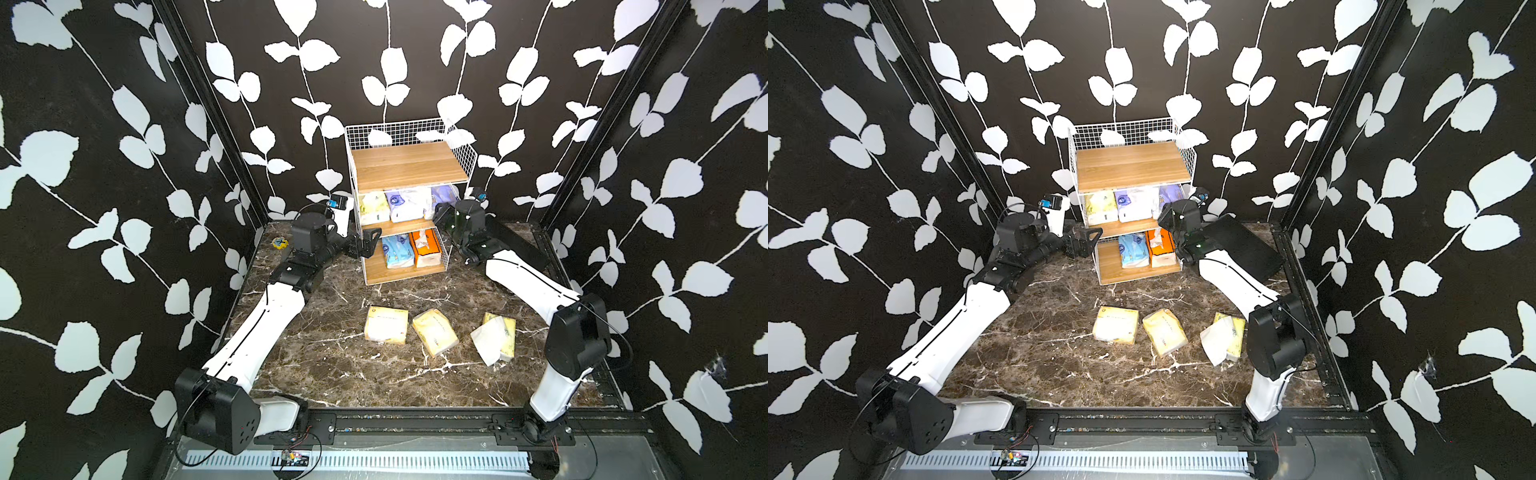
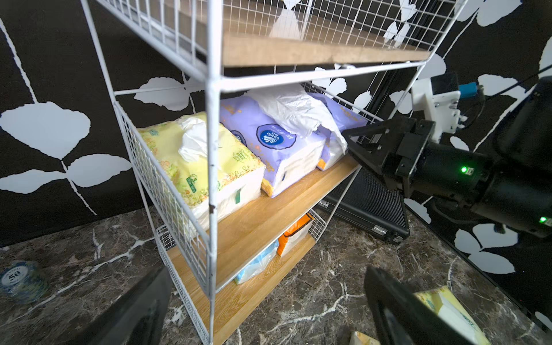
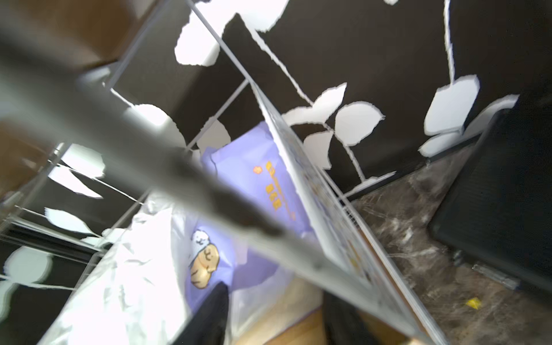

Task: Remove the tissue boxes from the shelf
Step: Move the box of tissues to the shelf.

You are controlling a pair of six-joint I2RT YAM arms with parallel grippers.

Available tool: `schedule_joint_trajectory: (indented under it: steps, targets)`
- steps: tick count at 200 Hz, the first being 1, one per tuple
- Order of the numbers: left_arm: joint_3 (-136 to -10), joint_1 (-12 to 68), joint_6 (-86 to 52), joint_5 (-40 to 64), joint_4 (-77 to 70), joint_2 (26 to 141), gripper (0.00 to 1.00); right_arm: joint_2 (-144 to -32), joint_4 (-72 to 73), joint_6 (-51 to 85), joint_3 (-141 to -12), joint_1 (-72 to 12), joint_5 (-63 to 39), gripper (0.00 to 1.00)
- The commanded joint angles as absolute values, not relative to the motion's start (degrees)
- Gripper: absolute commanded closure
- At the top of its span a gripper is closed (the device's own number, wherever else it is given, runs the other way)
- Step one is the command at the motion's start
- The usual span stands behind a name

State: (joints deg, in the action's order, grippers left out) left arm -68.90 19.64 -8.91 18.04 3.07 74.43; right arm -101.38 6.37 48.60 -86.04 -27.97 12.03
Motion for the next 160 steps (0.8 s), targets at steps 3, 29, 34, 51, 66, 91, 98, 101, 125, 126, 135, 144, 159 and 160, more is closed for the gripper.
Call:
schedule_joint_trajectory:
  steps: [3,29,34,51,66,91,98,101,125,126,135,144,159,160]
  targets:
    - [-68.6,19.9,-8.0,18.1,1.9,72.6,0.01,-97.8,7.6,46.8,-83.6,-28.2,12.7,0.63]
    - [-68.5,19.9,-7.5,17.6,2.2,72.6,0.01,-96.3,7.4,46.3,-81.9,-28.2,12.6,0.88]
    - [-68.5,19.9,-7.5,17.6,2.1,72.7,0.01,-96.0,7.5,46.1,-81.6,-28.3,12.7,0.92]
    - [-68.7,19.9,-7.4,17.7,2.1,73.0,0.01,-94.6,7.0,46.1,-80.3,-28.3,12.5,0.96]
    - [-69.0,19.9,-7.3,17.7,2.5,73.0,0.01,-93.1,6.9,46.0,-78.9,-28.3,12.4,1.00]
    - [-69.0,19.9,-7.3,17.8,2.5,72.7,0.01,-90.1,8.9,46.1,-75.6,-28.4,11.9,1.00]
    - [-68.8,19.9,-7.1,17.8,2.5,72.5,0.01,-89.6,10.3,46.3,-72.9,-28.4,12.0,1.00]
    - [-68.7,19.9,-7.0,17.8,2.5,72.3,0.01,-89.4,11.0,46.5,-72.3,-28.4,12.2,1.00]
    - [-68.2,19.9,-6.3,16.7,2.3,72.0,0.01,-88.8,13.7,47.5,-70.2,-28.4,11.9,0.95]
    - [-68.2,19.9,-6.2,16.7,2.3,72.0,0.01,-88.7,13.7,47.5,-70.2,-28.4,11.9,0.95]
    - [-68.3,19.9,-5.9,16.6,2.7,71.9,0.01,-88.6,13.8,47.6,-70.2,-28.4,11.4,0.87]
    - [-68.1,19.9,-5.8,16.6,2.7,71.8,0.01,-88.4,13.5,47.6,-70.4,-28.5,10.9,0.62]
    - [-68.1,19.9,-6.1,16.6,2.1,72.1,0.01,-87.6,11.3,47.6,-70.7,-28.5,11.3,0.36]
    - [-68.1,19.8,-6.1,16.7,2.1,72.1,0.01,-87.6,11.2,47.5,-70.7,-28.4,11.3,0.35]
